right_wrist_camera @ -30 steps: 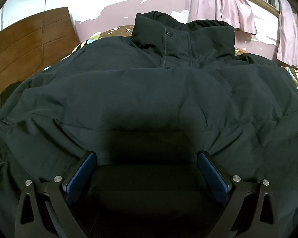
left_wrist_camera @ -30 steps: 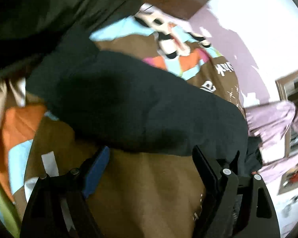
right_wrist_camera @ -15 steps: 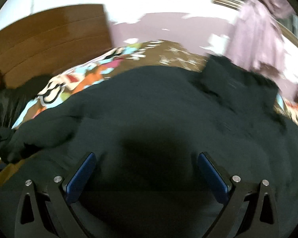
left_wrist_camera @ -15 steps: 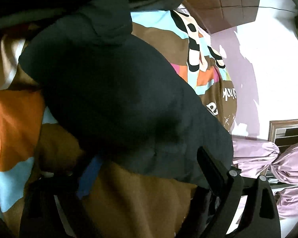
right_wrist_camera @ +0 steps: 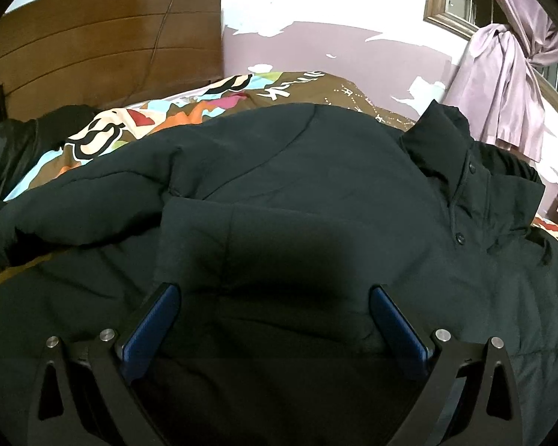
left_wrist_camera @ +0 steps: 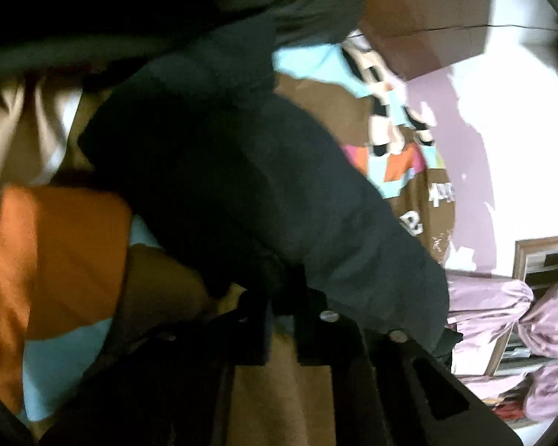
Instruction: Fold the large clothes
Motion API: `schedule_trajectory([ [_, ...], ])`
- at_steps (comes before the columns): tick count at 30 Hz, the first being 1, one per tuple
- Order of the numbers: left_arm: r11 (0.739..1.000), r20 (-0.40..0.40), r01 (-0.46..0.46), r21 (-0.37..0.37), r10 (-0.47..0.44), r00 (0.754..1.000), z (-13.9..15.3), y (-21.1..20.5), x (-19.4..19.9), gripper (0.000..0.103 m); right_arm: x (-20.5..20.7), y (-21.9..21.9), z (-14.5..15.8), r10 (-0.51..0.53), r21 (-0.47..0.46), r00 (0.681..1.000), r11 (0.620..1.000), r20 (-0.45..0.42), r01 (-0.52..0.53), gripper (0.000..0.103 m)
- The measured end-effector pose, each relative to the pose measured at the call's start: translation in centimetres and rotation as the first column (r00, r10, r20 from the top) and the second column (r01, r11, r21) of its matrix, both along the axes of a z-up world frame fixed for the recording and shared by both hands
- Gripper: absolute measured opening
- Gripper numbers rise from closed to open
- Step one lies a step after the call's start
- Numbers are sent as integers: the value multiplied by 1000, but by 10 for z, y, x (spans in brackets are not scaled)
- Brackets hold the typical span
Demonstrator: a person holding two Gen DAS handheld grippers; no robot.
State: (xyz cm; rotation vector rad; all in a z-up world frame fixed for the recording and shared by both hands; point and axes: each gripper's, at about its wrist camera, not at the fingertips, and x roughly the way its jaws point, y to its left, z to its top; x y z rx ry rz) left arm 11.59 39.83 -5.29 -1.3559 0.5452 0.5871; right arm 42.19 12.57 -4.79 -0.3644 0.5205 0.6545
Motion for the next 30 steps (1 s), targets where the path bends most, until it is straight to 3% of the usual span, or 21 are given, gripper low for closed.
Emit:
schedule_trajectory([
  [4, 978, 28, 56, 201, -63, 998, 38, -17, 6, 3, -7, -7, 9, -36, -3, 999, 999, 13, 36, 103],
  [7, 930, 36, 106, 352, -127, 991, 69, -29, 17, 2, -15, -18, 21, -105, -17, 994, 994, 17, 105, 103],
  [10, 819, 2, 175, 546, -210, 978, 106, -46, 35, 2, -20, -33, 28, -129, -5, 990, 992, -57, 129, 103],
  [15, 656, 41, 230, 719, -370, 928, 165, -81, 67, 2, -31, -76, 42, -154, 60, 981, 985, -114, 162, 103],
  [17, 577, 29, 269, 771, -453, 891, 183, -105, 83, 2, -32, -98, 45, -179, 75, 974, 979, -136, 191, 103],
  [19, 488, 2, 314, 814, -543, 840, 198, -135, 102, 2, -32, -117, 48, -205, 87, 967, 972, -151, 220, 103],
  [20, 443, -13, 348, 827, -602, 798, 204, -153, 113, 2, -31, -130, 50, -225, 95, 961, 966, -158, 241, 103],
  [23, 363, -48, 430, 826, -716, 697, 206, -198, 139, 2, -29, -170, 56, -291, 121, 939, 941, -184, 316, 103],
  [26, 280, -100, 529, 801, -809, 579, 196, -248, 169, 2, -29, -206, 58, -338, 152, 915, 914, -221, 375, 103],
  [27, 236, -141, 576, 783, -834, 534, 188, -269, 182, 2, -28, -214, 58, -352, 153, 907, 907, -230, 391, 103],
  [30, 129, -259, 660, 740, -851, 457, 172, -318, 204, 2, -30, -244, 55, -381, 162, 883, 887, -276, 433, 103],
])
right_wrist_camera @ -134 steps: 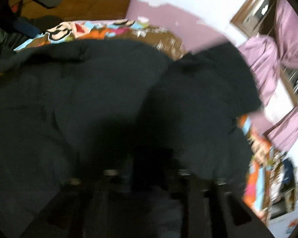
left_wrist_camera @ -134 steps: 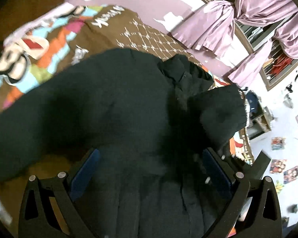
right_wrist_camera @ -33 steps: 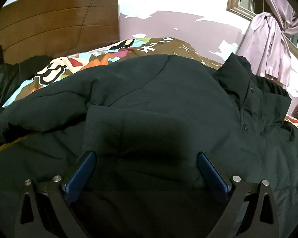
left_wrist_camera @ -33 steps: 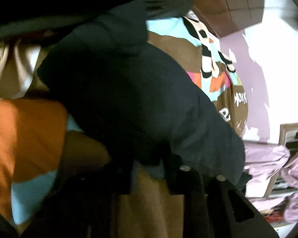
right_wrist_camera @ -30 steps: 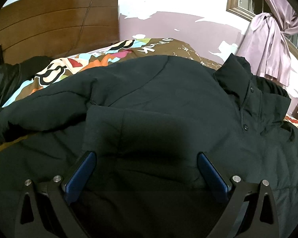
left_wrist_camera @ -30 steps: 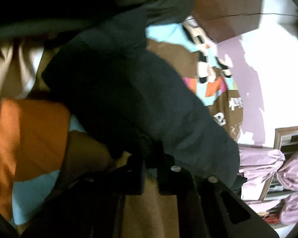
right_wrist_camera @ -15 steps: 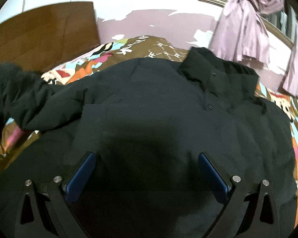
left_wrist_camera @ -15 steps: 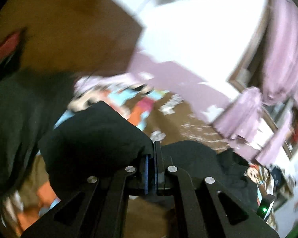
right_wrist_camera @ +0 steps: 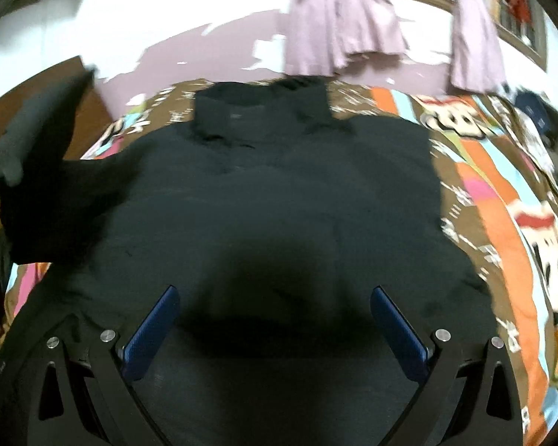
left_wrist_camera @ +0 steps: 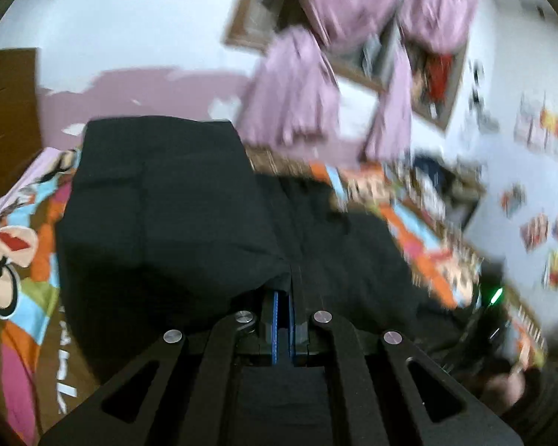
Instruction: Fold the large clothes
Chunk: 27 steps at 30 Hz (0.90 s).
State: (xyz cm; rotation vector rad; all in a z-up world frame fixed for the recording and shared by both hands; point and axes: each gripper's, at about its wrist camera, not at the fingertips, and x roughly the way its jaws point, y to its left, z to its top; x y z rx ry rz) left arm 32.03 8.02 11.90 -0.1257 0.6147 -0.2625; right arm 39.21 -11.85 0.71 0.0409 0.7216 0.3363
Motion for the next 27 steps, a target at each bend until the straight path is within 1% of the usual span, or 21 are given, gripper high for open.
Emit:
schedule_trajectory([
  [2, 998, -55, 53, 46, -50, 997, -16, -29, 14, 2, 0, -17, -1, -6, 53, 1000, 999, -23, 7, 103],
  [4, 992, -109, 108, 62, -100, 989, -33, -47, 20, 2, 1, -31, -2, -10, 128, 998, 992, -56, 18, 103],
  [6, 980, -178, 185, 68, -170, 969, -55, -68, 25, 2, 6, -43, -6, -10, 217, 993, 976, -115, 35, 103],
  [8, 965, -233, 251, 73, -228, 945, -74, -78, 25, 2, 12, -52, -10, -27, 270, 987, 960, -159, 70, 103],
  [10, 945, -263, 296, 136, -253, 931, -87, -96, 23, 2, 14, -58, -11, -42, 298, 984, 950, -174, 93, 103],
  [11, 934, -271, 315, 168, -263, 926, -92, -103, 21, 2, 16, -60, -12, -35, 331, 982, 939, -183, 95, 103],
  [12, 924, -271, 332, 192, -275, 922, -96, -109, 17, 2, 17, -61, -13, -20, 370, 981, 924, -193, 91, 103],
  [13, 916, -269, 343, 207, -284, 920, -98, -113, 15, 2, 19, -64, -15, 3, 425, 978, 901, -209, 88, 103],
  [14, 913, -269, 349, 213, -289, 919, -101, -114, 13, 2, 23, -67, -22, 54, 543, 969, 835, -241, 89, 103],
  [15, 910, -273, 356, 210, -295, 916, -104, -115, 14, 2, 29, -70, -30, 104, 644, 957, 759, -269, 99, 103],
  [16, 909, -284, 367, 197, -305, 909, -107, -114, 15, 2, 34, -72, -40, 152, 734, 940, 666, -306, 132, 103],
  [18, 906, -325, 391, 165, -324, 888, -114, -110, 17, 5, 42, -73, -55, 197, 820, 913, 534, -357, 206, 103],
  [19, 904, -359, 403, 145, -331, 873, -120, -107, 19, 7, 45, -73, -60, 210, 838, 905, 496, -369, 226, 103],
  [20, 904, -381, 408, 126, -336, 861, -124, -99, 19, 8, 47, -70, -61, 217, 840, 901, 489, -377, 233, 103],
  [22, 903, -419, 422, 76, -355, 836, -133, -97, 23, 17, 52, -66, -57, 225, 826, 901, 524, -372, 210, 103],
  [23, 902, -426, 428, 54, -366, 827, -134, -95, 24, 19, 52, -63, -55, 236, 824, 901, 533, -365, 194, 103],
  [24, 900, -423, 435, 34, -381, 822, -134, -94, 25, 23, 52, -62, -55, 244, 825, 901, 534, -360, 185, 103],
  [26, 896, -401, 444, 8, -404, 822, -131, -91, 23, 31, 49, -62, -54, 255, 842, 905, 511, -342, 174, 103],
  [27, 894, -388, 449, -7, -416, 822, -129, -89, 22, 37, 49, -63, -55, 255, 846, 906, 504, -338, 174, 103],
])
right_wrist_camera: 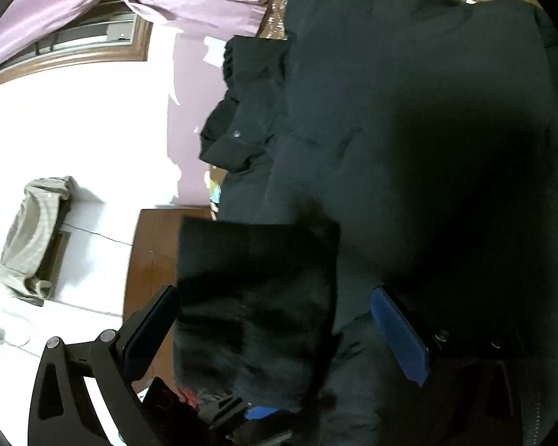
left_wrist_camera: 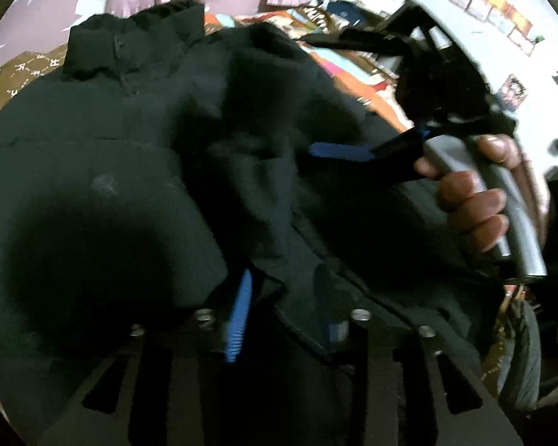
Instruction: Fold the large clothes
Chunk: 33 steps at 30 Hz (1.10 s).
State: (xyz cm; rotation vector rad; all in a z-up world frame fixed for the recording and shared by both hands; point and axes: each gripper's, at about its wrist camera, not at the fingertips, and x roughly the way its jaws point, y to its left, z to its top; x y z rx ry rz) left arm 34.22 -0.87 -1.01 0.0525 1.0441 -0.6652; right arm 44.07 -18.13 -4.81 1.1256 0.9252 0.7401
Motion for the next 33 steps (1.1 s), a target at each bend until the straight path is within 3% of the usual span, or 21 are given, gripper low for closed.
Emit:
schedule_trajectory([
  [3, 998, 26, 12, -64, -11, 1000, 7, 5, -8, 50, -2, -4, -6, -22, -13, 1000, 1000, -16, 22, 103],
  [5, 996, 33, 9, -86, -6, 999, 9, 9, -7, 52, -3, -5, -12, -28, -17, 999, 999, -19, 28, 102],
  [7, 994, 37, -12, -107, 16, 999, 11, 15, -5, 52, -4, -4, -14, -20, -67, 1000, 998, -22, 19, 94],
  [10, 985, 54, -72, -159, 82, 995, 19, 25, -3, 52, -5, 3, -15, 6, -226, 999, 974, -38, -14, 57],
  [11, 978, 67, -99, -185, 113, 991, 23, 32, -8, 52, -7, 5, -14, 9, -308, 999, 951, -42, -21, 35],
  [12, 967, 85, -129, -221, 151, 985, 29, 40, -7, 52, -8, 4, -14, 10, -348, 999, 937, -39, -23, 22],
  [14, 940, 118, -202, -274, 241, 963, 42, 58, -5, 52, -11, 2, -7, 21, -383, 1000, 924, 0, -19, 14],
  [17, 907, 167, -313, -283, 368, 915, 60, 80, 0, 56, -13, 0, 21, 40, -478, 993, 878, 115, 20, 10],
  [21, 841, 226, -511, -176, 540, 811, 75, 117, 12, 58, -1, -10, 63, 14, -554, 966, 821, 257, 136, 10],
  [24, 802, 248, -581, -140, 596, 764, 84, 144, 23, 58, 18, -18, 79, -10, -594, 951, 779, 309, 201, 10],
  [28, 779, 211, -613, -128, 626, 751, 81, 169, 41, 58, 45, -15, 81, -5, -674, 939, 695, 344, 251, 10],
  [30, 795, 230, -599, -93, 603, 764, 78, 170, 48, 58, 55, -5, 72, 34, -736, 937, 628, 349, 251, 10],
  [33, 840, 250, -539, -56, 534, 807, 68, 161, 57, 58, 62, 6, 55, 41, -775, 948, 588, 316, 233, 20],
])
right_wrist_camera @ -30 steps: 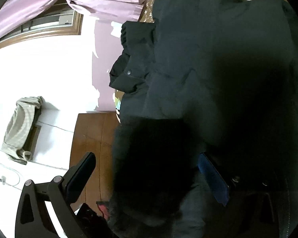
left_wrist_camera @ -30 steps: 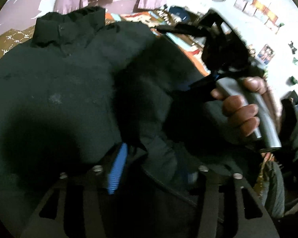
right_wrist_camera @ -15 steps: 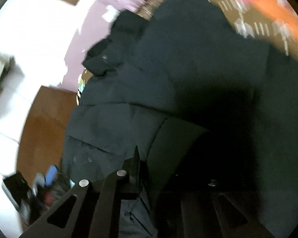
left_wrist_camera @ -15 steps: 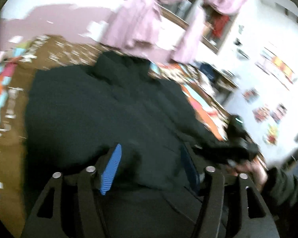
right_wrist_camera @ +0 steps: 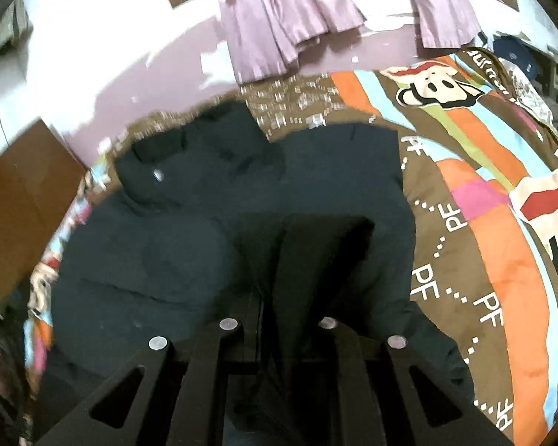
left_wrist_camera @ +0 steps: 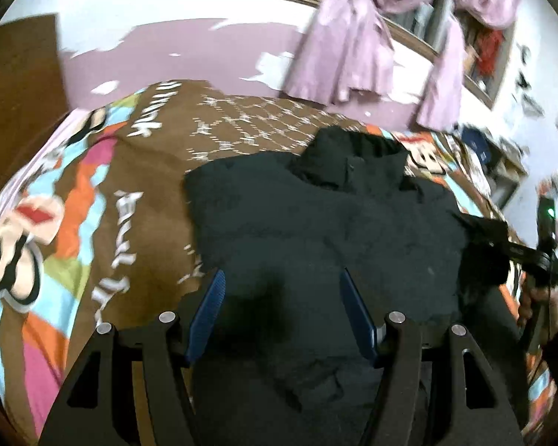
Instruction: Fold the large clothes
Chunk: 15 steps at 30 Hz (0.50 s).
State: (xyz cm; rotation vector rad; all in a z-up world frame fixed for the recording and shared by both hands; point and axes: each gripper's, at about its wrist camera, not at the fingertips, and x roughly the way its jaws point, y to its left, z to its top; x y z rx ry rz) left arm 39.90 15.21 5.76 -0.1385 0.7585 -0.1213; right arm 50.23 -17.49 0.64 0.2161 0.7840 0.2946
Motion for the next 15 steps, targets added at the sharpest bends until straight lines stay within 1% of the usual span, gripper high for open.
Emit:
schedule_trajectory([
  [1, 1000, -1, 17, 6, -17, 1000, -8, -3, -2, 58, 2, 0, -3, -5, 11, 1000, 1000, -2, 5, 27],
  [3, 997, -18, 75, 8, -75, 997, -21, -17, 13, 58, 4, -7, -6, -14, 39, 1000, 999, 15, 14, 63],
  [4, 995, -22, 99, 0, -99, 995, -27, -23, 16, 58, 3, -10, -5, -28, 31, 999, 999, 27, 28, 68],
  [6, 986, -36, 163, -34, -164, 986, -39, -37, 26, 58, 1, -13, 2, -46, -9, 997, 999, 55, 47, 69],
  [8, 977, -45, 207, -51, -209, 977, -46, -46, 31, 58, -1, -10, 9, -34, -57, 995, 998, 93, 40, 71],
  [9, 973, -54, 228, -40, -230, 972, -50, -52, 34, 58, -2, -5, 11, -12, -91, 994, 996, 109, 22, 74],
  [11, 968, -71, 251, 14, -250, 966, -58, -63, 38, 58, -2, 8, 10, 34, -178, 991, 984, 129, -11, 77],
  [13, 965, -110, 256, 56, -249, 962, -69, -67, 45, 58, -2, 23, 2, 71, -288, 988, 957, 141, -27, 83],
  [14, 964, -130, 258, 61, -248, 960, -74, -68, 48, 58, 0, 32, -6, 88, -350, 987, 936, 135, -35, 85],
  [15, 964, -143, 258, 60, -247, 958, -79, -67, 50, 58, 3, 36, -13, 97, -387, 987, 921, 127, -41, 87],
])
